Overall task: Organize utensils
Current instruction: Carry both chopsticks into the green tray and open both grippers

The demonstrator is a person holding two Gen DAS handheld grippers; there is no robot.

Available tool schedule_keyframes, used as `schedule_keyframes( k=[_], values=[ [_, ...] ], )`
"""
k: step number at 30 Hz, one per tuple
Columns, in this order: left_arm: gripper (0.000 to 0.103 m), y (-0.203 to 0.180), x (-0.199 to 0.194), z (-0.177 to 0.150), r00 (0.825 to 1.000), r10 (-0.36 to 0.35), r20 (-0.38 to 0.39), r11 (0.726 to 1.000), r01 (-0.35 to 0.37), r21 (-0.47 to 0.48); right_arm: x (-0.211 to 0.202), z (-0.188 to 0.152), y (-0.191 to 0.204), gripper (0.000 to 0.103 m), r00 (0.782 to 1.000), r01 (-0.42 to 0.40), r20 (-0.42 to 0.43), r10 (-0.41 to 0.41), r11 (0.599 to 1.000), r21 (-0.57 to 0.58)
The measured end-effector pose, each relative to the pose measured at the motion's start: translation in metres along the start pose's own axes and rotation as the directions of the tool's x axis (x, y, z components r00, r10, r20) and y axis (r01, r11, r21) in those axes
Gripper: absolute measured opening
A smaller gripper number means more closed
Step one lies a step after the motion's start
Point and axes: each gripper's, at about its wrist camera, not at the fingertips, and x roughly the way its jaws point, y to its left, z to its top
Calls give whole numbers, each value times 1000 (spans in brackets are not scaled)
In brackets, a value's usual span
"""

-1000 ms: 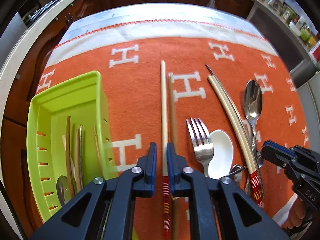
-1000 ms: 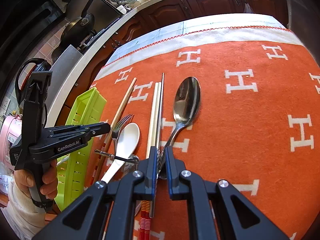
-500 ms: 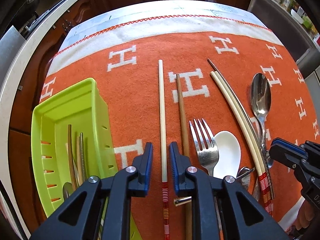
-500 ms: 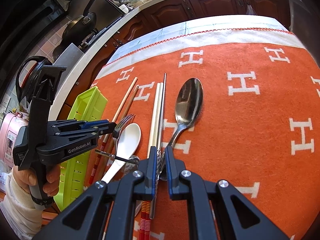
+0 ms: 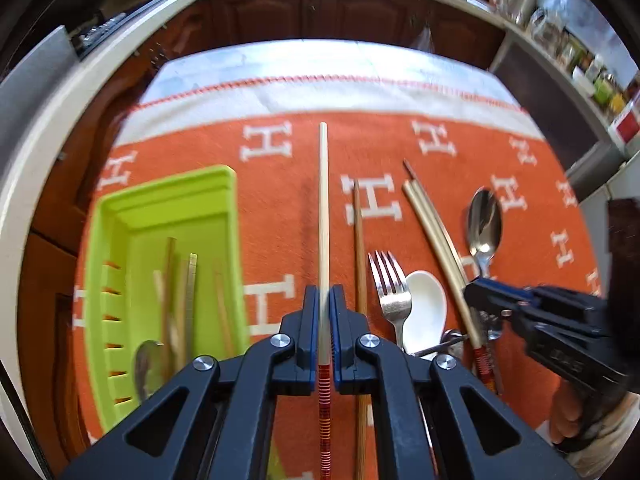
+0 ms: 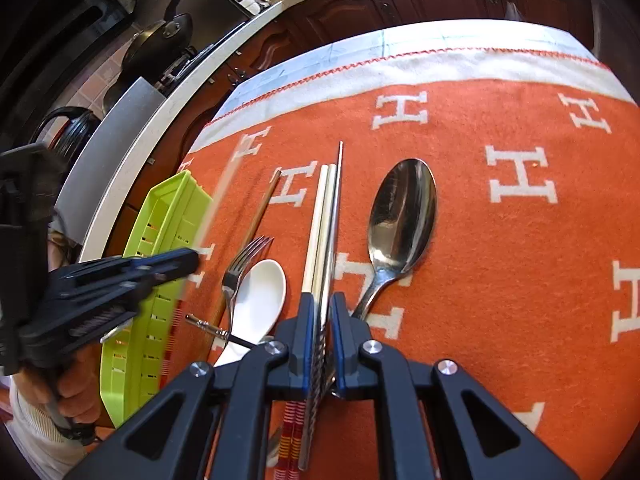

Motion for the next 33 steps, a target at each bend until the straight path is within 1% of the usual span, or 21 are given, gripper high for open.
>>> schedule_keyframes(
  k=[4, 6, 9, 13, 16, 21, 24, 26, 30, 33],
  values=[
    [3, 12, -27, -2, 999, -4, 36, 1000, 5, -20, 1, 0, -6, 9, 999, -31, -10, 31, 998, 46],
    [3, 17, -36, -5, 999, -4, 44, 1000, 5, -27, 3, 2, -10, 9, 998, -53, -20, 54, 995, 81],
    [3, 28, -49, -16, 999, 4, 49, 999, -1, -49, 7, 5, -13, 10, 997, -64, -38, 69, 991, 116],
    [3, 42, -59, -33, 999, 20, 46, 997, -16, -79, 9, 8, -8, 10, 997, -40, -53, 47, 993, 111],
    [3, 54, -63, -45, 999, 28, 40, 995, -23, -101, 7, 8, -8, 6, 997, -45, -54, 52, 991, 128],
    [3, 71, -65, -62, 998, 49, 26, 990, -45, -133, -7, 7, -1, 6, 999, -46, -11, 48, 990, 136],
    [3, 80, -64, -71, 998, 56, 21, 987, -52, -150, -22, 6, 9, 6, 998, -63, 20, 61, 989, 137],
    [3, 84, -64, -75, 998, 58, 18, 985, -54, -161, -33, 6, 22, 6, 996, -84, 30, 81, 989, 119],
    [3, 92, -61, -83, 999, 38, 15, 983, -35, -180, -44, 3, 62, 6, 991, -133, 26, 132, 989, 66],
    [3, 95, -61, -85, 998, 50, 27, 983, -44, -180, -42, 1, 94, 6, 986, -165, 4, 165, 986, 31]
  ],
)
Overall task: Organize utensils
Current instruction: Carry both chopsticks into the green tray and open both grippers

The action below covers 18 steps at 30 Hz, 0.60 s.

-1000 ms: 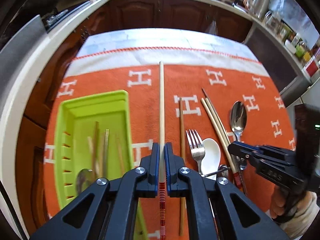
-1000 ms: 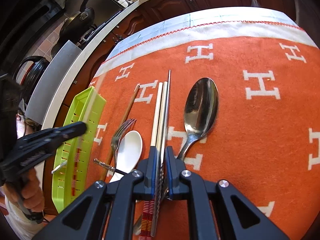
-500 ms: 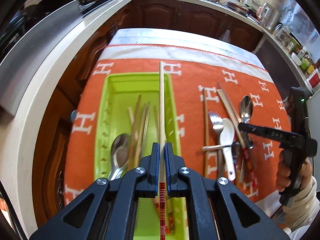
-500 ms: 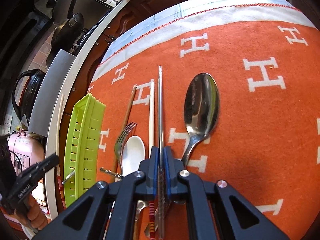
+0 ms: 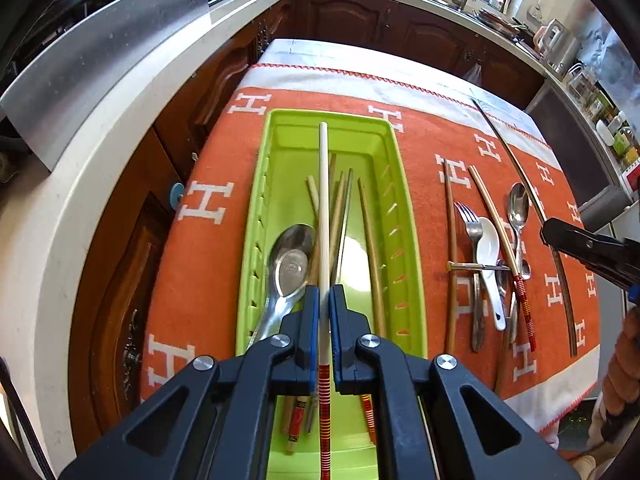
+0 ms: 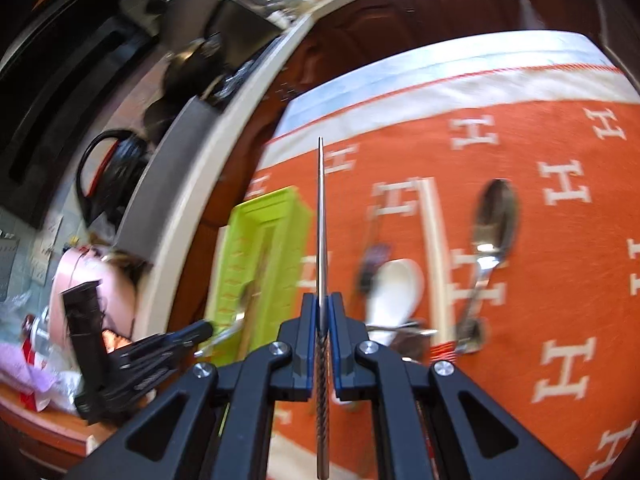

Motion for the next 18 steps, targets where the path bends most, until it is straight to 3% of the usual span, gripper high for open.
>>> schedule_keyframes(
  k=[6, 11, 18],
  values=[
    [5, 10, -9, 2, 998, -38, 42, 999, 38, -10, 33, -4, 48, 6, 998, -21, -55, 19, 999, -38],
    [21, 13, -15, 4, 997, -8, 71, 1000, 10, -19, 55, -11, 63, 8, 996, -9, -84, 7, 1000, -22],
    [25, 20, -26, 3, 994, -12, 107, 999, 17, -39, 65, -17, 74, 9, 993, 37, -110, -44, 997, -63]
  ],
)
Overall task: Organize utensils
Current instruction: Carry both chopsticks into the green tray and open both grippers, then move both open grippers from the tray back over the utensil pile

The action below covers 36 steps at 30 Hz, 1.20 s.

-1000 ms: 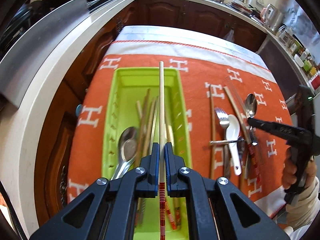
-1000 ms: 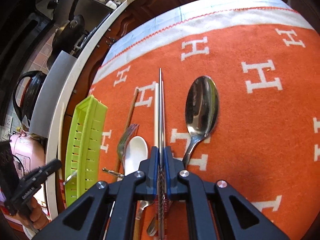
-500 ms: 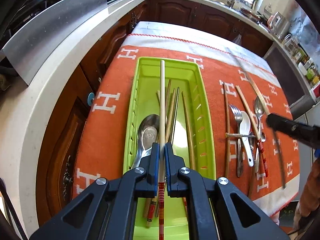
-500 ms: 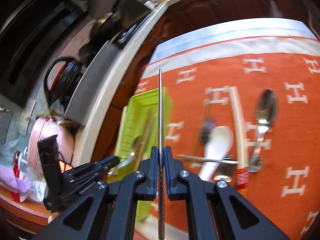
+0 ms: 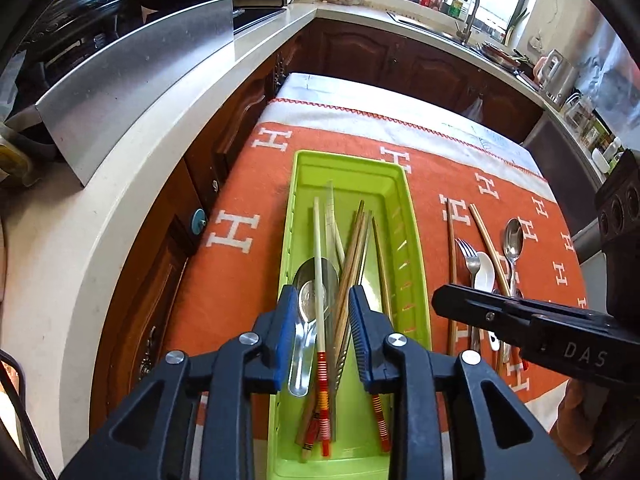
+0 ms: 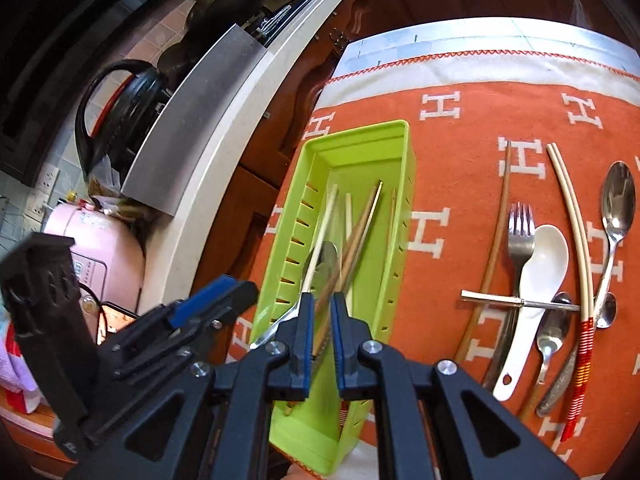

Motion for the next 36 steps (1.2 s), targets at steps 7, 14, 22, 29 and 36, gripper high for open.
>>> schedule_keyframes(
  k=[7, 14, 22, 29, 36],
  values=[
    [34, -9, -3, -4, 1000, -4, 4, 1000, 4, 19, -20, -4, -8, 9, 998, 48, 46, -46, 998, -36],
    [34, -33, -5, -6, 1000, -30, 0, 997, 30, 71, -55, -12, -28, 9, 989, 89, 125, -84, 995, -33],
    [36, -81, -6, -8, 998, -57, -2, 981, 56, 187, -96, -23, -62, 9, 966, 153, 210, -151, 988, 7],
    [39, -118, 1, -10, 997, -77, -28, 958, 82, 275, -123, -29, -93, 9, 948, 175, 260, -184, 983, 56],
    [43, -155, 18, -12, 994, -85, -63, 931, 102, 350, -131, -33, -124, 9, 947, 168, 258, -192, 979, 113]
  ],
)
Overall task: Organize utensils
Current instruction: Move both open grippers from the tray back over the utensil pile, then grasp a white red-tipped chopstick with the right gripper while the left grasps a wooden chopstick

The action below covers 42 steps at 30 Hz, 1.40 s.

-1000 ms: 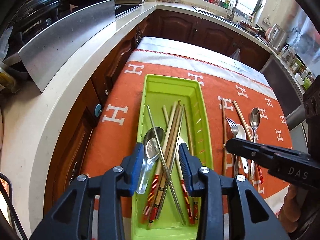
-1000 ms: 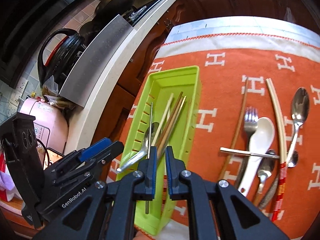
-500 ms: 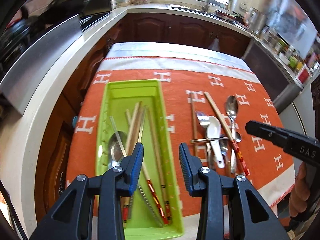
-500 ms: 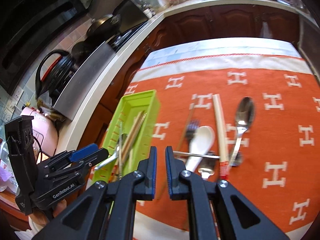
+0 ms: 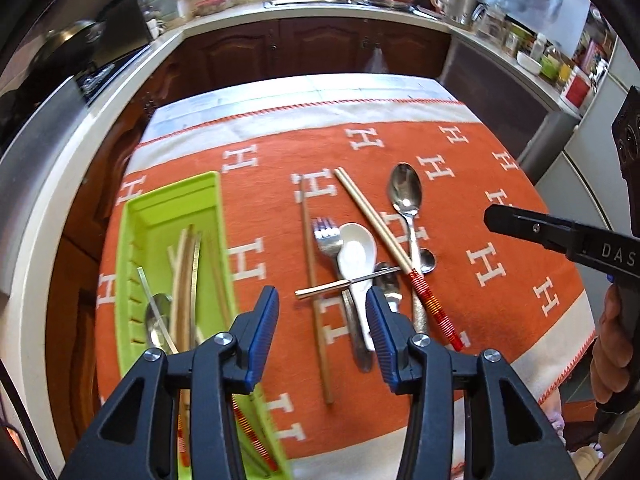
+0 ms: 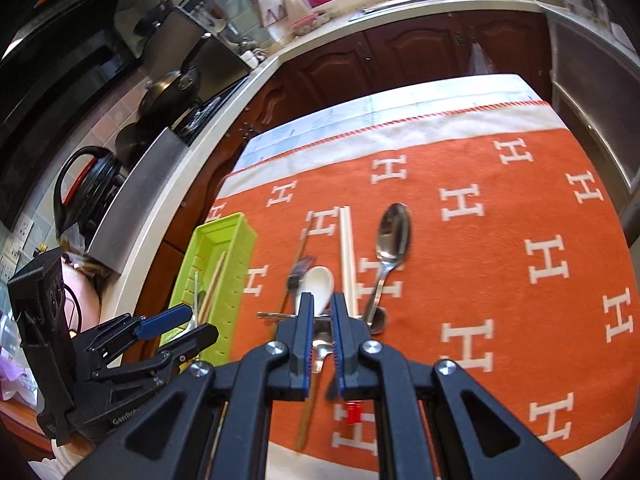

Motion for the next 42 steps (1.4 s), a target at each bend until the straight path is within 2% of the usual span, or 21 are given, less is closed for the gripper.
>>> schedule_keyframes(
  k=[9, 11, 14, 20, 25, 28, 31, 34, 42],
  values=[
    [43, -20, 37, 10, 993, -87, -76, 996, 85, -29, 29, -7, -18, 10, 996, -27, -85, 26, 1000, -9],
    [43, -21, 44, 12, 992, -95, -88, 995, 92, -41, 41, -6, -18, 17, 994, -35, -108, 33, 999, -20],
    [43, -22, 53, 13, 991, -90, -102, 995, 85, -56, 57, -4, -19, 21, 991, -49, -130, 44, 998, -35],
    [43, -15, 65, 16, 989, -80, -126, 993, 69, -91, 89, 4, -24, 21, 984, -65, -171, 55, 997, -52],
    [43, -8, 69, 18, 989, -77, -129, 992, 63, -106, 100, 9, -26, 21, 981, -85, -178, 73, 994, -64],
    [43, -5, 70, 18, 988, -75, -133, 992, 60, -115, 105, 10, -21, 20, 981, -79, -184, 59, 992, -98],
    [43, -4, 72, 19, 988, -76, -134, 991, 60, -121, 117, 7, -16, 15, 972, -55, -234, 24, 990, -128],
    [43, -4, 72, 20, 988, -78, -133, 991, 62, -120, 117, 8, -13, 12, 975, -43, -221, 11, 989, -143],
    [43, -5, 70, 22, 988, -86, -128, 990, 70, -122, 109, 7, -29, 10, 965, -119, -241, 102, 991, -55]
  ],
)
